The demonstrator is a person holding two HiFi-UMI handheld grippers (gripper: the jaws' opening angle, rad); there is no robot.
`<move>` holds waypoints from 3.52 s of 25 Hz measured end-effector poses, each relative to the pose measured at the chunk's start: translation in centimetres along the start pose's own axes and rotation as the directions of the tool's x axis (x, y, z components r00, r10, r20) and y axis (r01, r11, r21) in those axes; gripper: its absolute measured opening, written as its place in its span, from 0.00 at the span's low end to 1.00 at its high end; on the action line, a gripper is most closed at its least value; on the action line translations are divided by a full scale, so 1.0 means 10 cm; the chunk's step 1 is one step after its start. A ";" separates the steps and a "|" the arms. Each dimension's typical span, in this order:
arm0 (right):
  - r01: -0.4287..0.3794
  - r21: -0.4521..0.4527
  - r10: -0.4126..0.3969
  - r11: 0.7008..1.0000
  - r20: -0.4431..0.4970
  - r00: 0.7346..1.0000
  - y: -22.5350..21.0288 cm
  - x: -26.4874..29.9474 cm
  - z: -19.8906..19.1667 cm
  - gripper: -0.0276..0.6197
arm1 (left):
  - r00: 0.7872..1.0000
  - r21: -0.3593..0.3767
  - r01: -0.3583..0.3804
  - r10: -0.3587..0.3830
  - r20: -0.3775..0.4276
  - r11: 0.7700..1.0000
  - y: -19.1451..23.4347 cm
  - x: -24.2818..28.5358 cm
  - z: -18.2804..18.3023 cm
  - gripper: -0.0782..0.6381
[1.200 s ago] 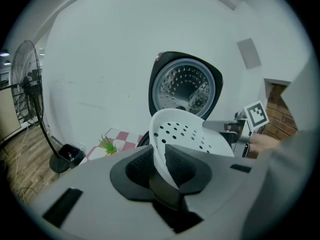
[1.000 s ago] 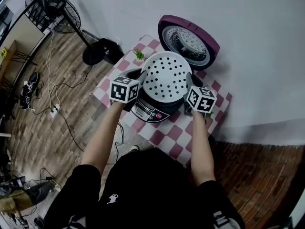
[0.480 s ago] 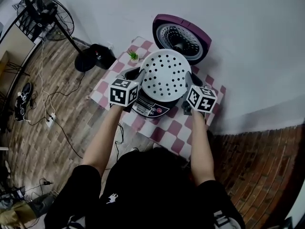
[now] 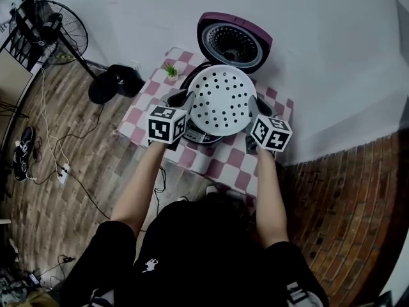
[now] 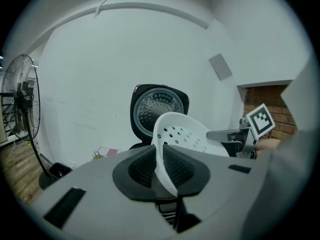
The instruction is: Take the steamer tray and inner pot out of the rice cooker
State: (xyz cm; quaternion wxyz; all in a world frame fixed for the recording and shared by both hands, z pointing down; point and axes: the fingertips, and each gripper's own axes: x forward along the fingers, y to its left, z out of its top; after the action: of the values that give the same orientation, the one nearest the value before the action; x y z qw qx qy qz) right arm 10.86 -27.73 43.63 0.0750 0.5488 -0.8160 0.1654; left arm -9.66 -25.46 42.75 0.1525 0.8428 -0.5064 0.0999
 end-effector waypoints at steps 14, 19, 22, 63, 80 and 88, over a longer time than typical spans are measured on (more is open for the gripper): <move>0.071 0.007 -0.072 0.997 0.037 0.997 0.12 -0.83 -0.22 0.09 | 0.997 0.022 0.077 -0.077 0.026 0.997 -0.48 -0.50 -0.15 0.17; 0.067 0.018 -0.068 0.998 0.032 0.997 -0.16 -0.96 -0.25 0.09 | 0.997 0.019 0.077 -0.077 0.022 0.997 -0.78 -0.40 -0.19 0.17; 0.057 0.018 -0.058 0.998 0.036 0.998 -0.36 -1.04 -0.20 0.09 | 0.998 0.012 0.063 -0.063 0.031 0.998 -0.96 -0.29 -0.16 0.17; 0.066 0.146 -0.038 0.987 -0.184 0.982 -1.92 -1.59 -1.77 0.08 | 0.977 -0.114 0.021 -0.045 -0.211 0.993 -2.30 0.56 -1.71 0.16; 0.092 0.182 -0.031 0.979 -0.314 0.949 -1.91 -1.44 -2.55 0.09 | 0.938 -0.145 -0.029 -0.023 -0.345 0.989 -2.12 0.66 -2.45 0.16; 0.107 0.180 -0.034 0.978 -0.364 0.931 -1.91 -1.35 -2.77 0.09 | 0.921 -0.142 -0.045 -0.014 -0.390 0.989 -2.03 0.73 -2.67 0.16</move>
State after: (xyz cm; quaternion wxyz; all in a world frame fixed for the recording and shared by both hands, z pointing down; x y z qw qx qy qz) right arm 31.99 -12.76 68.97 0.1739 0.5432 -0.7479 0.3397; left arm 11.34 -12.97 66.83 0.3116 0.7884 -0.4785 0.2288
